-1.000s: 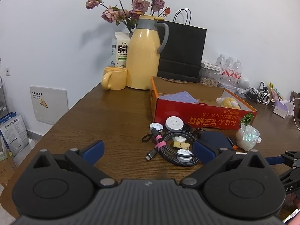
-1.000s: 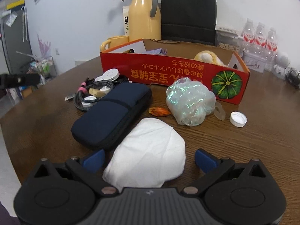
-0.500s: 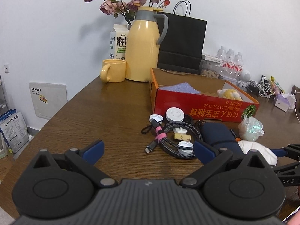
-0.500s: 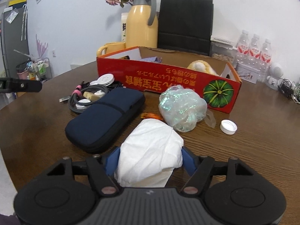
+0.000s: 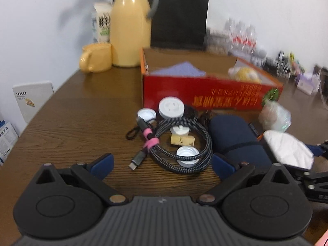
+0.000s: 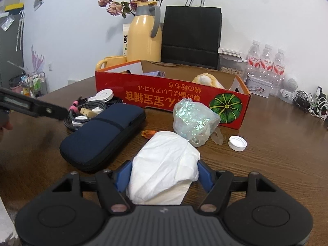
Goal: Organize objects
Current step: 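Grasp the white cloth bundle with the right tool while the left tool approaches the cable, then grasp the coiled cable with the left tool while the right tool carries the cloth to the box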
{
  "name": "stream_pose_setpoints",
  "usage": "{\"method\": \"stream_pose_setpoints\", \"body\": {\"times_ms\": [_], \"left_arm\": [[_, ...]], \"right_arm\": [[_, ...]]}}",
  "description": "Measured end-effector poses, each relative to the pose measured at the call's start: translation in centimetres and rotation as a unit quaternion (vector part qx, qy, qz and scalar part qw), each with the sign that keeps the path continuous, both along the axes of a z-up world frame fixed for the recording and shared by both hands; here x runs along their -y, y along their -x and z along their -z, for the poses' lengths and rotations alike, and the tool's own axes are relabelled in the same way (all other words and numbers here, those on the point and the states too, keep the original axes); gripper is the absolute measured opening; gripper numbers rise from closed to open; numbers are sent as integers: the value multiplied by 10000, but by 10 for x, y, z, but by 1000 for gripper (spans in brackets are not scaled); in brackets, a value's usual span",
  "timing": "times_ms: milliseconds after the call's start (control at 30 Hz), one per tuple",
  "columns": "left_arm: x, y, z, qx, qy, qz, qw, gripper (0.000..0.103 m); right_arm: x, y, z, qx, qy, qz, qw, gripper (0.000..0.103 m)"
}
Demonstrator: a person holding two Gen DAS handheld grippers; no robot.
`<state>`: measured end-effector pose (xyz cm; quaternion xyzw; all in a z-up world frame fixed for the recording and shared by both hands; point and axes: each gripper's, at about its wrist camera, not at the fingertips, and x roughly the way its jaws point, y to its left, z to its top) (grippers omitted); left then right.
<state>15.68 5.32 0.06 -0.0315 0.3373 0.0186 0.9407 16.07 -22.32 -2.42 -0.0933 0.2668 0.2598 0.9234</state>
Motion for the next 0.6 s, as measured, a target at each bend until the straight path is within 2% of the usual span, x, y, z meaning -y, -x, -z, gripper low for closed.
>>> {"method": "stream_pose_setpoints", "body": {"times_ms": [200, 400, 600], "left_arm": [[11, -31, 12, -316, -304, 195, 9988, 103], [15, -47, 16, -457, -248, 542, 9972, 103], [15, -52, 20, -369, -221, 547, 9976, 103]], "right_arm": [[1, -1, 1, -78, -97, 8, 9999, 67], [0, -1, 1, -127, -148, -30, 9998, 67], [2, -2, 1, -158, -181, -89, 9997, 67]]}}
